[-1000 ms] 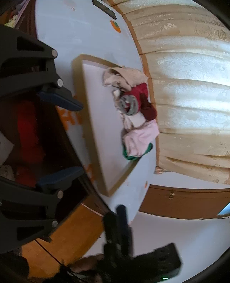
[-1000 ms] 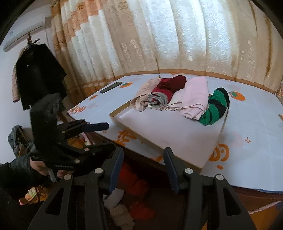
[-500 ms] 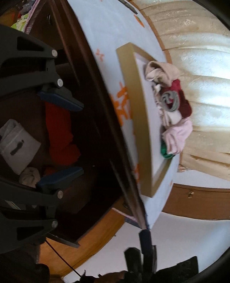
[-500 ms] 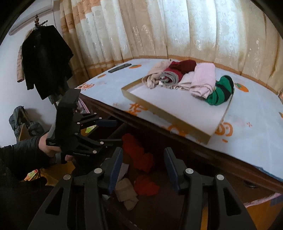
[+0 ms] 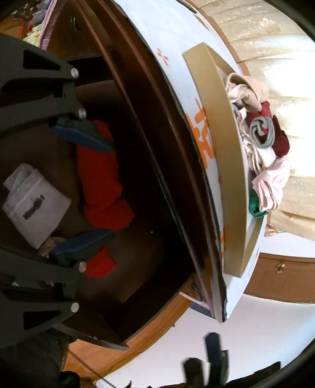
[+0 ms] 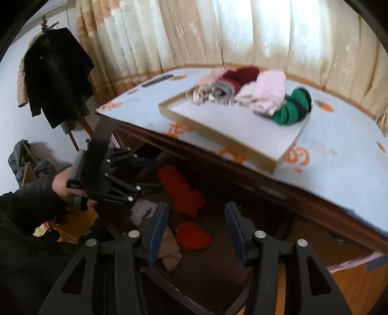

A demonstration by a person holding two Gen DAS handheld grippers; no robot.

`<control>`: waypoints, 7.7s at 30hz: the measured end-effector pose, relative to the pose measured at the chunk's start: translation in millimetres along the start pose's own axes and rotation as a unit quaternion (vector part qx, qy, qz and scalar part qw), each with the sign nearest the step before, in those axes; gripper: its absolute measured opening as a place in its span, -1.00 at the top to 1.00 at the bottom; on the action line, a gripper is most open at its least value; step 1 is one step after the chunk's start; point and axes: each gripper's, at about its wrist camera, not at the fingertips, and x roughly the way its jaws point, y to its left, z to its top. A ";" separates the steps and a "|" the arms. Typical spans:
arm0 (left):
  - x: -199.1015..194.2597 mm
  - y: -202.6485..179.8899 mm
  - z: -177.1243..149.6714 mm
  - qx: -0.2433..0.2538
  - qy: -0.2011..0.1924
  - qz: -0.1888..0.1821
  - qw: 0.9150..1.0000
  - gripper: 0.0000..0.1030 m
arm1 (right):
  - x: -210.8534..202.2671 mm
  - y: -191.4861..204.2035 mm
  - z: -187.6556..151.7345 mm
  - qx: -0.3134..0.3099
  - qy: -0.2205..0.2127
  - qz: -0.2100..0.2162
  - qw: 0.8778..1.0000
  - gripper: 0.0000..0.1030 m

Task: Take underwear out of drawer
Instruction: 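Move both tools back down into the open drawer, then grasp the long red sock with the left tool while the right tool grasps the short red sock, then lift both red socks up out of the drawer, then carry both red socks over the cardboard tray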

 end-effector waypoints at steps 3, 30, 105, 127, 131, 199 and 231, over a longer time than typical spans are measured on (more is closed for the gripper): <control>4.1 -1.6 -2.0 0.001 0.010 0.008 1.000 -0.28 | 23.0 -0.8 -7.0 0.009 0.016 0.006 1.000 0.00; 46.1 -20.5 2.6 0.075 0.093 0.026 0.993 -0.39 | 148.8 10.6 -38.4 -0.032 0.124 -0.015 0.992 -0.01; 81.3 -37.6 17.6 0.132 0.131 0.005 0.982 0.93 | 210.3 11.8 -52.0 -0.050 0.223 0.043 0.972 0.38; 91.7 -47.7 17.9 0.201 0.132 0.033 0.970 -0.32 | 208.8 7.4 -56.7 -0.048 0.220 0.052 0.973 0.38; 99.2 -45.6 11.5 0.198 0.150 0.029 0.968 -0.31 | 211.3 6.0 -56.0 -0.045 0.222 0.053 0.973 0.38; -29.7 30.3 -25.4 -0.055 -0.073 0.085 0.992 0.43 | 137.1 4.0 -51.1 -0.050 -0.005 0.052 0.997 0.54; -58.5 27.4 -29.7 -0.068 -0.151 0.086 0.982 0.42 | 101.6 8.9 -55.1 -0.075 -0.106 0.049 0.990 0.54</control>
